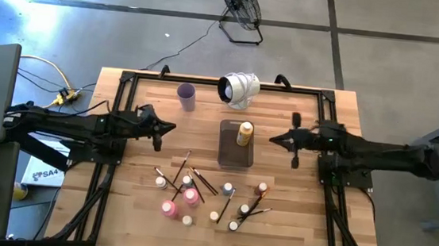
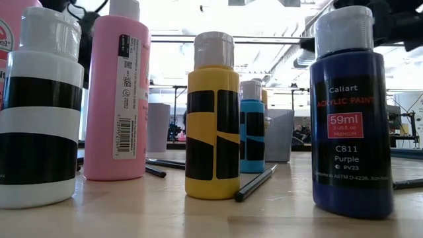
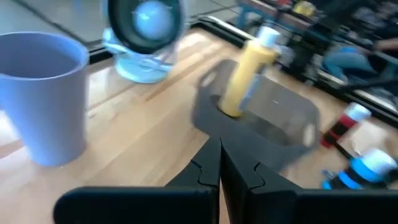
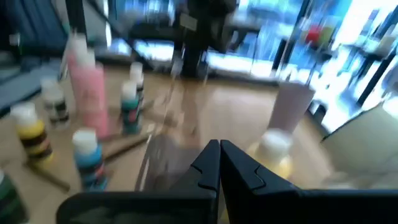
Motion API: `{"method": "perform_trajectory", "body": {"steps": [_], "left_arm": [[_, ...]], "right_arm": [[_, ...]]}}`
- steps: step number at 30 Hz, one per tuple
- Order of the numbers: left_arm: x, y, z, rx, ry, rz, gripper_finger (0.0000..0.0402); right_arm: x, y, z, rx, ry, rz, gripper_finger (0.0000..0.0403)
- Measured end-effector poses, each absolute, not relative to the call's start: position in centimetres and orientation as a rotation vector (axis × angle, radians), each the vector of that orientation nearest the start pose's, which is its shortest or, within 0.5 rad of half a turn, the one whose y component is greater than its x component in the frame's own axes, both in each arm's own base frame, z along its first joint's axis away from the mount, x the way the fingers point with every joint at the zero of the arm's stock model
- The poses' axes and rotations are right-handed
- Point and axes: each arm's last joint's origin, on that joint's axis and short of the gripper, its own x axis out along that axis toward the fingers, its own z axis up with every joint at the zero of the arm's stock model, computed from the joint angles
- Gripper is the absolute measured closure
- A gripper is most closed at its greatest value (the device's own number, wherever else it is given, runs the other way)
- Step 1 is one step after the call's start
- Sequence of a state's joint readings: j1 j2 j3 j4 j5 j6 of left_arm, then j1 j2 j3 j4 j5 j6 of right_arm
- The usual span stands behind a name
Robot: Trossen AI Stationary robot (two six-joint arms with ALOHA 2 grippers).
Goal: Pick & Place Paint Supplies
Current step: Put the silver paint brush into the violet cup
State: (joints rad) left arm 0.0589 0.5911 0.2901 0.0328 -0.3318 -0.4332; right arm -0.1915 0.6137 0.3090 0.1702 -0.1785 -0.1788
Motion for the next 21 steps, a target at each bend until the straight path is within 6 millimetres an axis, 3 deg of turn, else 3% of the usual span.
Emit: {"method": "perform_trajectory", "body": {"steps": [8, 21], "left_arm": [[16.4, 1.9, 21.1, -0.557, 0.142, 0.464, 0.0402], [22.8, 2.2, 25.9, -0.683, 0.619, 0.656, 0.0402]], "right_arm": [[11.9, -2.3, 22.2, -0.101, 0.145, -0.024, 0.0401], [11.1, -2.6, 21.2, 0.005, 0.248, -0.200, 0.0401]]}}
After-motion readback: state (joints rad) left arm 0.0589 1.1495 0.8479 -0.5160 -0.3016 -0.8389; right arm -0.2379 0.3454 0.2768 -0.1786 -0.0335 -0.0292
